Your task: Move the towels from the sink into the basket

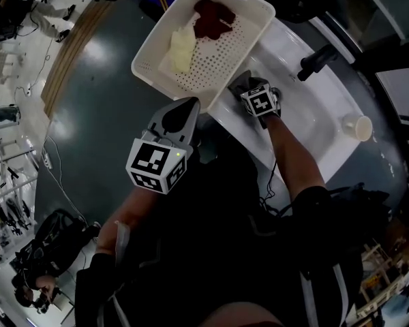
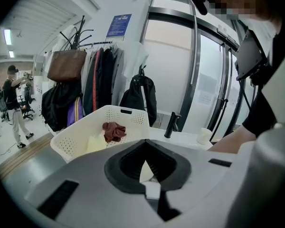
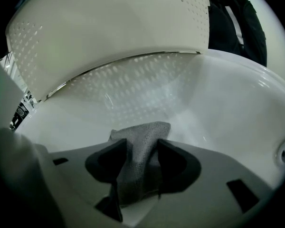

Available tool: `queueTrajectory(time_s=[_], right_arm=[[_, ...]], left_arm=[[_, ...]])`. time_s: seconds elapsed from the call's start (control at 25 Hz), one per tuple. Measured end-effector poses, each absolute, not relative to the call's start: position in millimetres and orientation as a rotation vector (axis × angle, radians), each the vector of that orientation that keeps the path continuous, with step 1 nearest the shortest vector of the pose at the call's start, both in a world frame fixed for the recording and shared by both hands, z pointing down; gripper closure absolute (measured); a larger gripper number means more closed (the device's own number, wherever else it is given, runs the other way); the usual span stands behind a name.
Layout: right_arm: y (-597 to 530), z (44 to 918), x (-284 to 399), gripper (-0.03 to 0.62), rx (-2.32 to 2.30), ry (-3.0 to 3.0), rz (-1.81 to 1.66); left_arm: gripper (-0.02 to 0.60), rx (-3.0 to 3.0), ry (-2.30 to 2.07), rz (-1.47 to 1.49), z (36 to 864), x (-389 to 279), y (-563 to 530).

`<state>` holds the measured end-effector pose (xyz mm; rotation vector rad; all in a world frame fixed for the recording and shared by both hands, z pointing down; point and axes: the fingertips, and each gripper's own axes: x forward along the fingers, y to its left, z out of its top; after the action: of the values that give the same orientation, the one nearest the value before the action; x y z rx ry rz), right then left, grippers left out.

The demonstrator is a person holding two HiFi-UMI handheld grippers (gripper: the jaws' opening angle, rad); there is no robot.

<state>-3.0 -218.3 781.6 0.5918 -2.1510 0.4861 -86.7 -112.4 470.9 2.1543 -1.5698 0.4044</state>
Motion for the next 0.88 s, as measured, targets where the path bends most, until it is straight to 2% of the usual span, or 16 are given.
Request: queueTrajectory(time_s=[0.24, 0.32, 0.88], right_arm=[[-216.7, 781.8, 0.1, 0.510, 0.617, -2.135, 0.498], [-215.7, 780.6, 3.1, 0.531, 0.638, -2.124, 0.507], [-200.0, 691.3, 22.4, 0.542, 0.803, -2.170, 0.578]], left_arm=[[0.578, 2.181, -1.535, 0.414, 468.4, -88.3, -118.6], [0.578, 2.188, -1.532, 0.410, 466.0, -90.2, -120.2], [0.578, 2.311, -1.409, 0.319, 434.2, -111.4, -130.2]])
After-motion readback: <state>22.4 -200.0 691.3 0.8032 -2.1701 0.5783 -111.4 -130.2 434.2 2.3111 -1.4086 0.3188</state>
